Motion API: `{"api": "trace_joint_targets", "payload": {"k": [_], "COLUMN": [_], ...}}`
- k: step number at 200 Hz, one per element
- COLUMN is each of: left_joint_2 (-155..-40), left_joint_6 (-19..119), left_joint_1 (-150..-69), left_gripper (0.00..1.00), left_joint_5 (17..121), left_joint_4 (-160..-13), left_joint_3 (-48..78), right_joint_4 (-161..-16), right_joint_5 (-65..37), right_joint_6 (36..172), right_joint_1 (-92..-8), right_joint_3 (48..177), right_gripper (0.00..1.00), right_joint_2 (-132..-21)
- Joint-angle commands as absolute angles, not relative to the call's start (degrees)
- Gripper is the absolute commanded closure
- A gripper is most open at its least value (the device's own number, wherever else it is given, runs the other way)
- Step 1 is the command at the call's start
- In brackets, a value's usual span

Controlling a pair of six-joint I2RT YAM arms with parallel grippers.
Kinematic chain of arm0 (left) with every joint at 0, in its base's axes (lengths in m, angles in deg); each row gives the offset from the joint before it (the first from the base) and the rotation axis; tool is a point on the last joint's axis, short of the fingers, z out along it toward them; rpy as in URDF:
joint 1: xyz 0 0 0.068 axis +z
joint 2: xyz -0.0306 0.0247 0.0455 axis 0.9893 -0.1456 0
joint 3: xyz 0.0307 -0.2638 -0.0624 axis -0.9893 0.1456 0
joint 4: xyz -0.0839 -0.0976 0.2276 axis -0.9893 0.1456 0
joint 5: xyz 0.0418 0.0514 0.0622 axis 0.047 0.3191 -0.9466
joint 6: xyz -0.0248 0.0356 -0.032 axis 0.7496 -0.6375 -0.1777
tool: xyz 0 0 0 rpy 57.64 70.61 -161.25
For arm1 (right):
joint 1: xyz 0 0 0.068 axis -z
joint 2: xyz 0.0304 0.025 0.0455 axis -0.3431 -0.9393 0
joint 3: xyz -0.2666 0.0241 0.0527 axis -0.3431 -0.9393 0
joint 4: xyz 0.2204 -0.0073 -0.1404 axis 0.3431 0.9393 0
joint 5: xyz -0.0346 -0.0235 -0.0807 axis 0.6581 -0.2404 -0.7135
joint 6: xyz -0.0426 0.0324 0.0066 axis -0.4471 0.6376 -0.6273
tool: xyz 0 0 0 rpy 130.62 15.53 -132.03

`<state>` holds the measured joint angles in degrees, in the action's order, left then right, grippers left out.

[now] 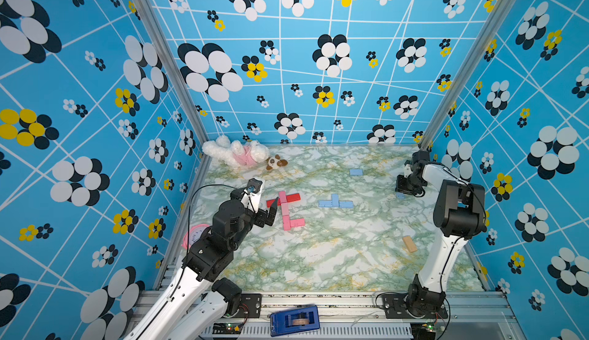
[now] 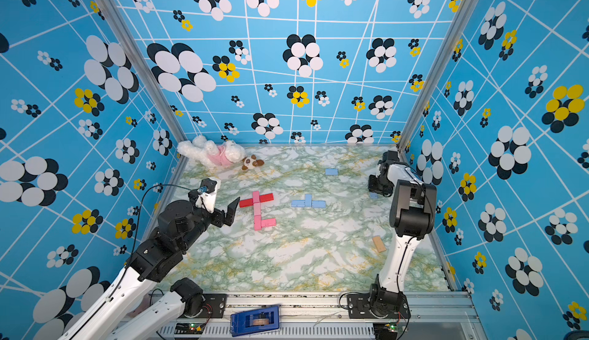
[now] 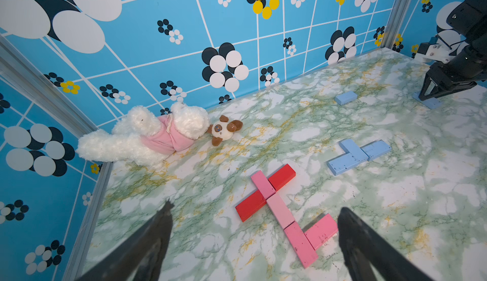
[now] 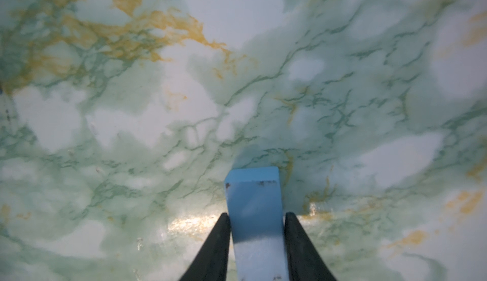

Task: Assemble the letter t with building blocks
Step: Pick up the building block from the center of the board.

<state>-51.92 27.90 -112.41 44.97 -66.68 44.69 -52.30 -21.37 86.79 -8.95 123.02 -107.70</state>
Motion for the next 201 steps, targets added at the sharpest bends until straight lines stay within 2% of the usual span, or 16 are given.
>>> {"api": "trace_joint_targets", "payload": {"k": [1,97,201], "left_joint_2": [-51.66,-50.69,-51.5], "left_joint_6": [27.6,27.6,27.95], "left_joint_1": [-112.74,-112.74,-112.74], "left_gripper": [0.01,0.01,0.01], "left_joint_5": [45.22,45.12,45.22], "left_joint_4": [-66.79,-66.95,-67.05], "left_joint_3": [45.15,45.26,45.17], "right_joint_4": [-50.51,-52.92,-61.13], "right_joint_5": [-21.34,-21.37,-16.56], "right_joint_6": [86.5,88.77,96.84], "right_joint_1": [-9.35,-9.65,-10.56], "right_joint_3": [124.24,121.37,105.88], "right_gripper": [0.7,0.82,0.84], "right_joint_2": [-109.0,-105.82,-88.59]}}
